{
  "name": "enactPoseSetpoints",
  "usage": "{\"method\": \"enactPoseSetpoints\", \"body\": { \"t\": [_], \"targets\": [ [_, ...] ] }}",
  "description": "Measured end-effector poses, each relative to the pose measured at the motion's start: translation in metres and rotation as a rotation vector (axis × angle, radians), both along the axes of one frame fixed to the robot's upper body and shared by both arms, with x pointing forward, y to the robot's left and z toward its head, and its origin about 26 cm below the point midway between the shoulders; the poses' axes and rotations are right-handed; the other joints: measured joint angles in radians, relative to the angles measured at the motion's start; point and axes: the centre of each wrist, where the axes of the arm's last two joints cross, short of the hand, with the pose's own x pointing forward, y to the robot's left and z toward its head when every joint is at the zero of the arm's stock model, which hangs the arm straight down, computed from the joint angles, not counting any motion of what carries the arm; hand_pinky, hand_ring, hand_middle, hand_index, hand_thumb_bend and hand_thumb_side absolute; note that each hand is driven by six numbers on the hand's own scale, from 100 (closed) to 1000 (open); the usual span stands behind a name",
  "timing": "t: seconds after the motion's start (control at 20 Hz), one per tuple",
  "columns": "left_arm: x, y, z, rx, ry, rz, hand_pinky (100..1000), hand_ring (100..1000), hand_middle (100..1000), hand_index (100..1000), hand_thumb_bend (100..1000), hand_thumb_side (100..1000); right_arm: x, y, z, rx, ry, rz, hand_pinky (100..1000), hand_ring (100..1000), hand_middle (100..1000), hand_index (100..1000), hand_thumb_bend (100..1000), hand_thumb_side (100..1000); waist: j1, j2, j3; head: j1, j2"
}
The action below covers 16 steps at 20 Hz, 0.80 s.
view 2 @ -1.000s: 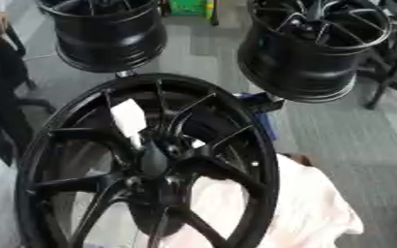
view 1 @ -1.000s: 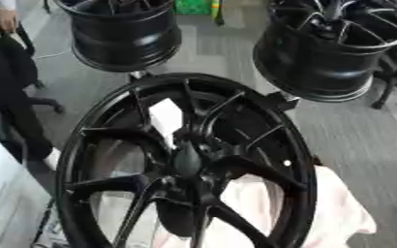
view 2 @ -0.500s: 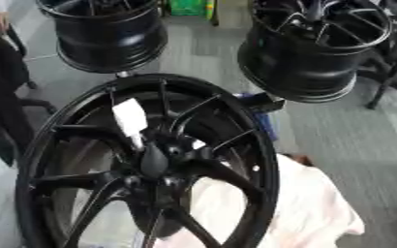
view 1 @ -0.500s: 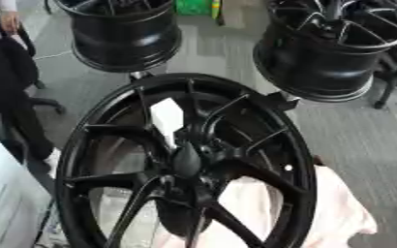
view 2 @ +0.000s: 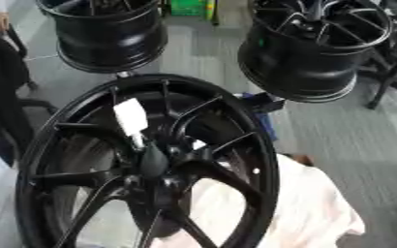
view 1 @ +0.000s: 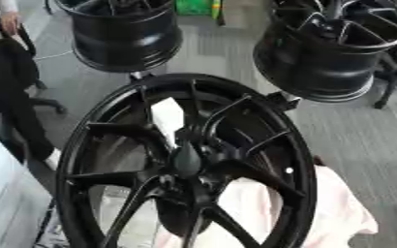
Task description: Pull the pin out of the wheel hub.
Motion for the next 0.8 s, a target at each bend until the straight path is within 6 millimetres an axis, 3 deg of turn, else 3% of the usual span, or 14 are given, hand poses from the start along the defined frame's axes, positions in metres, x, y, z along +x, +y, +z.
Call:
{"method": "enactPoseSetpoints", "body": {
  "t": [0.25, 0.35, 0.45, 0.65, 0.8],
  "targets": [
    [0.0, 0.0, 0.0, -0.013, -0.013, 0.0, 824, 845, 752, 897, 175, 390, 0.0, 0.0, 0.001, -0.004, 0.0, 0.0, 789, 681, 592, 756, 100, 732, 0.0, -0.002, 0.0, 0.0, 0.0],
    [0.0, -0.001, 0.0, -0.026, -0.029, 0.001, 810, 812, 716, 872, 100, 368, 0.0, -0.001, 0.001, -0.005, -0.001, 0.0, 789, 681, 592, 756, 100, 731, 0.0, -0.003, 0.001, 0.0, 0.0],
    [-0.002, -0.003, -0.001, -0.045, -0.058, -0.004, 799, 787, 686, 851, 100, 367, 0.0, -0.001, 0.001, -0.006, -0.001, -0.001, 789, 681, 592, 756, 100, 730, 0.0, -0.003, 0.001, 0.001, 0.0],
    [-0.008, -0.018, -0.004, -0.083, -0.145, -0.049, 796, 780, 676, 842, 100, 347, 0.0, -0.001, 0.003, -0.008, -0.005, 0.001, 789, 681, 593, 756, 100, 726, -0.001, -0.003, 0.001, 0.001, 0.0],
    [-0.017, -0.042, -0.006, -0.061, -0.192, -0.115, 798, 780, 676, 838, 100, 307, 0.001, 0.0, 0.004, -0.011, -0.009, 0.003, 789, 681, 593, 756, 100, 724, -0.006, -0.003, 0.001, 0.001, 0.0]
  ]
}}
